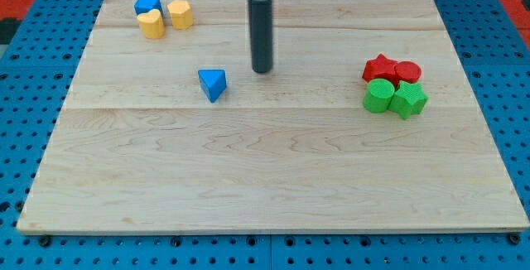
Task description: Slide the yellow blue blocks towards the top left corner
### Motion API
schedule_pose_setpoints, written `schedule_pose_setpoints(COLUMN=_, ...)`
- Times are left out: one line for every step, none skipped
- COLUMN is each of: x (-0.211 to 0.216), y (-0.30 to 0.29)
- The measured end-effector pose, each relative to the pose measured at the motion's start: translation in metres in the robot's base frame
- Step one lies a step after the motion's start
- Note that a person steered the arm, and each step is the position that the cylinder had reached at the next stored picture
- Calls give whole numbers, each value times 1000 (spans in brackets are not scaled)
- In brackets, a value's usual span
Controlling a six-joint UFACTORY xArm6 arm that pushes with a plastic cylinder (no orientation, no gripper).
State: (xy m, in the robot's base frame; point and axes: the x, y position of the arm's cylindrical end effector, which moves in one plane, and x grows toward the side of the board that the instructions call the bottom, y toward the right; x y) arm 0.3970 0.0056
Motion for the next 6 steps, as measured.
schedule_pose_setpoints(x=33, y=-40)
schedule_pose_setpoints(x=-2, y=-122)
schedule_pose_setpoints(x=-53, y=-179)
schedule_pose_setpoints(x=-75, y=-196)
schedule_pose_setpoints(x=-72, y=-167)
schedule_pose_setpoints(x=-69, y=-131)
